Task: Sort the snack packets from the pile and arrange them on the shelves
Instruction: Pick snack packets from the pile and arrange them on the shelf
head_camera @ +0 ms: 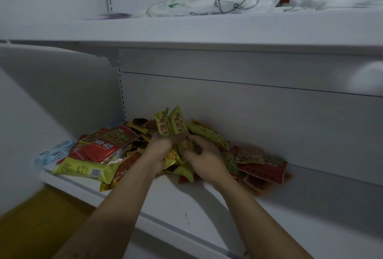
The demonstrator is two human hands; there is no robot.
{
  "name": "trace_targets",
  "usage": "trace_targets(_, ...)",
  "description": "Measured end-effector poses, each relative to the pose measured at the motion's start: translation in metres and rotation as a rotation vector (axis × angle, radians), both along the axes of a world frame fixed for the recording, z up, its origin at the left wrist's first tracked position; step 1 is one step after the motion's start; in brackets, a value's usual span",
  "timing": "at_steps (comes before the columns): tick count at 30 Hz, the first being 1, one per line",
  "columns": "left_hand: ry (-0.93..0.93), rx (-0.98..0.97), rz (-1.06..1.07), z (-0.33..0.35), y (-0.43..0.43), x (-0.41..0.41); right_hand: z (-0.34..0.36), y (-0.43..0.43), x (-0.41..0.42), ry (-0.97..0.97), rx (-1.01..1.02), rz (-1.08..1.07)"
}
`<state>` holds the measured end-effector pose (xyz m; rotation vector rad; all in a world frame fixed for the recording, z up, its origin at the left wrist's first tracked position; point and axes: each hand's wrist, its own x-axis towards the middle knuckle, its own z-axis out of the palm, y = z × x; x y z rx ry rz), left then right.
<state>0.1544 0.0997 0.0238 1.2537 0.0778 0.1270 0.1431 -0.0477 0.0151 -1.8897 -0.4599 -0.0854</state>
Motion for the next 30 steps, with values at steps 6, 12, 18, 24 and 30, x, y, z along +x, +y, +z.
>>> trace_targets(6,-0.014,0.032,0.023,0.003,0.004,-0.003,0.017,-0.009,0.010,0.040,-0.045,0.066)
trace_targets(12,0.045,0.087,0.052,-0.002,0.002,-0.001,0.036,-0.043,0.047,-0.066,-0.134,-0.333)
trace_targets(18,0.092,0.188,0.113,-0.017,0.005,0.010,0.017,-0.049,0.077,0.024,-0.526,-0.357)
trace_targets(24,0.074,0.269,0.133,-0.012,-0.001,0.000,0.004,-0.042,0.085,-0.006,-0.640,-0.377)
trace_targets(30,0.055,0.261,0.151,-0.016,0.002,0.002,0.005,-0.040,0.080,-0.133,-0.662,-0.399)
